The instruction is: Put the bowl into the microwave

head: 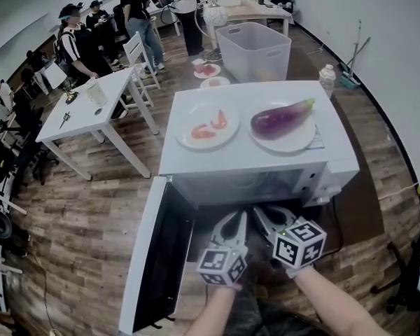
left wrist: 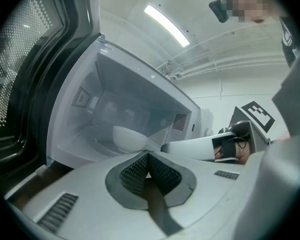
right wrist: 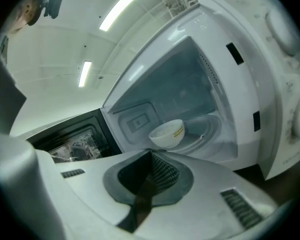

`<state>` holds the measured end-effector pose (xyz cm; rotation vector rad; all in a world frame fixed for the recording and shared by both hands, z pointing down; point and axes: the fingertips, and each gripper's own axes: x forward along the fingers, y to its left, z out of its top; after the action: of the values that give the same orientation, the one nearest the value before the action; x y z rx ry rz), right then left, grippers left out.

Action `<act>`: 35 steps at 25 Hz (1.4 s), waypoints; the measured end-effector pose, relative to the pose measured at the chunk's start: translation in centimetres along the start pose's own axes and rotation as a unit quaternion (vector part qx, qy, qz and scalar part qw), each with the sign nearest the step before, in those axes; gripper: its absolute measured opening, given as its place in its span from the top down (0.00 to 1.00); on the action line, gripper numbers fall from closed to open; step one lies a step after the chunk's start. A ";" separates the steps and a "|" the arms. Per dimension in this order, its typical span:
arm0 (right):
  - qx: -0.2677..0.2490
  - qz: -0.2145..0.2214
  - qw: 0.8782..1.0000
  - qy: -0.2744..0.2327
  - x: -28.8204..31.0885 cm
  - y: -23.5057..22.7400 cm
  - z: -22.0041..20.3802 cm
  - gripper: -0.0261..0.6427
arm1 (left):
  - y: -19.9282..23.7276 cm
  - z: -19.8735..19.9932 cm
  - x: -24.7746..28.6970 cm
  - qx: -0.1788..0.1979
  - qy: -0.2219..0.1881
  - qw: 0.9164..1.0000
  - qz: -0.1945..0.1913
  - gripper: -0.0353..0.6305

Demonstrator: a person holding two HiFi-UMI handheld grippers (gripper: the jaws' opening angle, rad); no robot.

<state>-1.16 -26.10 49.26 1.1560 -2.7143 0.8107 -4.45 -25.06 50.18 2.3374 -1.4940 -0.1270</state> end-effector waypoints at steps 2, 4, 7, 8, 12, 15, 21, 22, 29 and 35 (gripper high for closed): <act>-0.011 0.004 1.000 0.006 -0.5 0.6 -0.1 0.96 | -0.5 0.2 -0.6 0.000 -0.001 1.000 0.001 0.94; -0.014 0.009 1.000 0.010 -1.0 1.2 -0.3 0.96 | -1.0 0.3 -1.2 -0.002 -0.003 1.000 0.001 0.94; -0.014 0.013 1.000 0.013 -1.9 1.8 -0.4 0.96 | -2.0 0.4 -2.1 0.000 -0.002 1.000 -0.005 0.94; -0.013 0.014 1.000 0.014 -2.2 2.1 -0.5 0.96 | -2.3 0.5 -2.3 0.002 -0.001 1.000 -0.007 0.94; -0.016 0.013 1.000 0.020 -3.5 2.9 -1.1 0.96 | -3.2 0.6 -3.4 0.005 0.006 1.000 -0.012 0.94; -0.026 0.007 0.999 0.022 -4.7 3.3 -1.4 0.96 | -4.0 0.5 -4.1 0.003 0.012 1.000 -0.017 0.94; -0.029 0.001 0.999 0.018 -6.1 4.4 -1.2 0.96 | -5.2 1.3 -5.5 0.000 0.010 1.000 -0.028 0.94; -0.030 0.001 0.999 0.016 -6.3 4.6 -1.1 0.96 | -5.4 1.4 -5.7 0.001 0.010 0.999 -0.033 0.94; -0.053 -0.008 0.998 0.012 -7.8 7.1 -1.1 0.96 | -6.7 1.8 -7.6 0.007 0.018 0.998 -0.055 0.95; -0.076 -0.016 0.997 0.003 -8.9 9.3 -0.9 0.96 | -7.4 2.6 -9.9 0.015 0.016 0.998 -0.061 0.95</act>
<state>-1.39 -14.50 43.55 1.1584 -2.6921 0.5909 -3.14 -14.12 44.05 2.4432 -1.3465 -0.0973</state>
